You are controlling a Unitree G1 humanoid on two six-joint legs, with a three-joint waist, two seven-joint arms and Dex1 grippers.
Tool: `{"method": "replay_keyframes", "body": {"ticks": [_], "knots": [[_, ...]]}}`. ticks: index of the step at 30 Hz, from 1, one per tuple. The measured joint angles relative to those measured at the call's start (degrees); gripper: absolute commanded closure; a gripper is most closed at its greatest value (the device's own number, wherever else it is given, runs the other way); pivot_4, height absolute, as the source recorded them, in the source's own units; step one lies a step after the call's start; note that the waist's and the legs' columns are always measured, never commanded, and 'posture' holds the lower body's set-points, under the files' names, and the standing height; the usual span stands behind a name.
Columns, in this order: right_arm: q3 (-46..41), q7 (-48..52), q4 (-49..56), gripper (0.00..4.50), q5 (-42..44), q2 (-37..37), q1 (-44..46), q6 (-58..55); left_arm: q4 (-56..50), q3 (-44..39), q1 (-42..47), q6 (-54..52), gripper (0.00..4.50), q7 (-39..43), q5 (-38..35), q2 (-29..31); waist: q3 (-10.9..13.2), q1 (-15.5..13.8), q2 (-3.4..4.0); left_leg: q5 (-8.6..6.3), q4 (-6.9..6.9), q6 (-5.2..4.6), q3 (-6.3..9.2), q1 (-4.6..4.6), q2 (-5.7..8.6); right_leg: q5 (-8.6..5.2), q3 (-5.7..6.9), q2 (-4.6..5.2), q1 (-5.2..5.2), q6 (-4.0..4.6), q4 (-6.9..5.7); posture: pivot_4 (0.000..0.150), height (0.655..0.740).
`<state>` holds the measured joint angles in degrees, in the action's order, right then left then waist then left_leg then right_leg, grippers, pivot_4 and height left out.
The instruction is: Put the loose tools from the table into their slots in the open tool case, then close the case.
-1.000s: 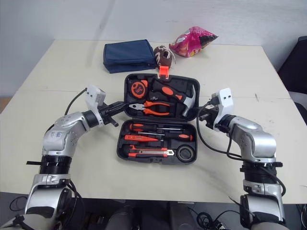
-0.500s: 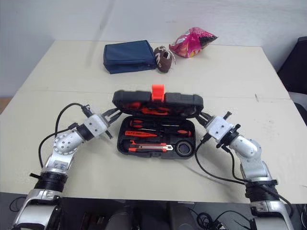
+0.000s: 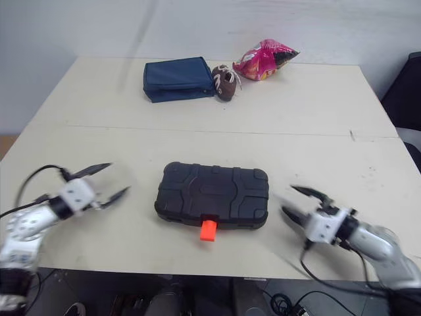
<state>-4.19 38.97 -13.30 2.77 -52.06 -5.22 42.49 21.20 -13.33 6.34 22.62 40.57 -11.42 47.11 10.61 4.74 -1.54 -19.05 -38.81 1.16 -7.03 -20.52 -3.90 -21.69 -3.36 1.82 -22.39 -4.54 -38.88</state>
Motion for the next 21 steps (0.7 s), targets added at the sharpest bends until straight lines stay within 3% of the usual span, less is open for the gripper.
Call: {"method": "replay_keyframes", "body": {"ticks": [3,8,10,15,21], "knots": [[-0.7,7.9,10.5,1.9,15.8,-2.4,-4.3,-16.3,-2.4,1.2,3.6,-7.3,1.37,5.0,-4.5,-0.7,0.0,-0.6,-0.1,-0.25,0.14,-0.22,0.21,1.0,0.03,0.02,0.15,0.01,1.25,-0.03,0.36,0.15,0.74],[-0.2,15.3,25.7,4.39,26.5,-6.9,-10.4,-35.3,-2.5,6.7,15.9,-14.6,3.56,8.2,-4.5,-4.5,0.0,-2.3,-0.15,-0.22,0.6,-0.05,0.28,1.29,0.08,0.05,0.21,-0.04,1.58,-0.07,0.94,0.15,0.74],[0.6,16.2,29.8,4.5,28.1,-7.4,-11.8,-41.9,-1.1,8.9,21.0,-17.9,4.47,8.3,-3.7,-7.1,0.0,-2.9,-0.17,-0.23,0.6,-0.04,0.2,1.11,0.07,0.05,0.17,-0.06,1.41,-0.08,1.04,0.15,0.74],[8.0,17.1,34.1,4.5,26.1,-5.2,-6.1,-51.9,12.4,17.0,37.0,-22.0,4.47,9.1,2.7,-15.4,0.0,-3.3,-0.21,-0.29,-0.21,-0.15,0.2,0.26,0.04,0.14,0.17,-0.14,0.71,-0.24,0.84,0.15,0.74],[12.4,16.4,31.8,4.5,20.4,1.5,0.2,-54.3,28.8,19.4,44.6,-16.7,4.47,7.0,7.5,-22.6,0.0,-2.8,-0.25,-0.33,-0.32,-0.23,0.05,0.3,0.03,0.19,0.04,-0.14,0.7,-0.34,0.79,0.15,0.74]]}}
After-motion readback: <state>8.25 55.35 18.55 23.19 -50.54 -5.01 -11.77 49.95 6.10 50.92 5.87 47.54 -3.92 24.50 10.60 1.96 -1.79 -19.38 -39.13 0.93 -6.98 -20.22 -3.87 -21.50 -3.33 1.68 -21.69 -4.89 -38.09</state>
